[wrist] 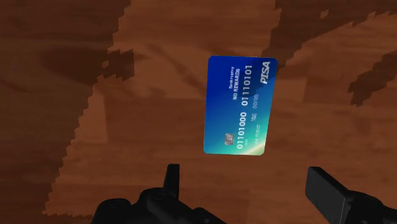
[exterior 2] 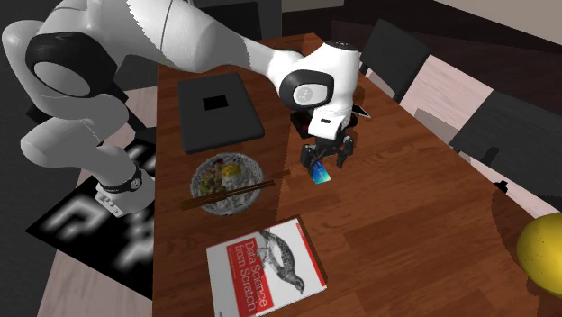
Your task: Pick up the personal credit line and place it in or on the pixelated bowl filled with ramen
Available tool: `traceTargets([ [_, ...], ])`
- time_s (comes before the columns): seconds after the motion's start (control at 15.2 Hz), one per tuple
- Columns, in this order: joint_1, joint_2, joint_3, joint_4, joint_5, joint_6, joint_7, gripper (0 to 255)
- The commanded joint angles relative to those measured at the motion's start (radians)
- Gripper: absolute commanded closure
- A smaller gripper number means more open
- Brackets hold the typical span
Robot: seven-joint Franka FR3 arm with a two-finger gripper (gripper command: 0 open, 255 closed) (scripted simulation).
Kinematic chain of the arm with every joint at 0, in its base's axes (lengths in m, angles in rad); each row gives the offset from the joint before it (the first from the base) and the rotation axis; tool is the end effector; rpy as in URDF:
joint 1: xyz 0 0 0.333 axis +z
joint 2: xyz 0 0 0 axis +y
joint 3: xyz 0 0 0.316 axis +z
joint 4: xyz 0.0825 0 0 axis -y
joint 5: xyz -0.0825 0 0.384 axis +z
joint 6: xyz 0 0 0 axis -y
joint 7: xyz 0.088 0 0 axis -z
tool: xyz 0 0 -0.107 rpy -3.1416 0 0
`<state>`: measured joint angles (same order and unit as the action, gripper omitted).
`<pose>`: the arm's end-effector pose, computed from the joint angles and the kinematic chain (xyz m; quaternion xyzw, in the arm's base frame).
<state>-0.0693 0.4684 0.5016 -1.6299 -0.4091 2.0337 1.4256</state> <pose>0.6341 0.2225 0.3754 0.9076 -0.4134 0.0596 0.0425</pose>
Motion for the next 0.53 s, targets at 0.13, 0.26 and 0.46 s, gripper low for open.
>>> traceTargets([
  [0.13,0.004,0.032,-0.013,-0.006,-0.019,0.034,0.018,0],
  [0.26,0.005,0.044,-0.019,-0.015,-0.027,0.053,0.023,0],
  [0.46,0.005,0.054,-0.023,-0.021,-0.033,0.068,0.027,0],
])
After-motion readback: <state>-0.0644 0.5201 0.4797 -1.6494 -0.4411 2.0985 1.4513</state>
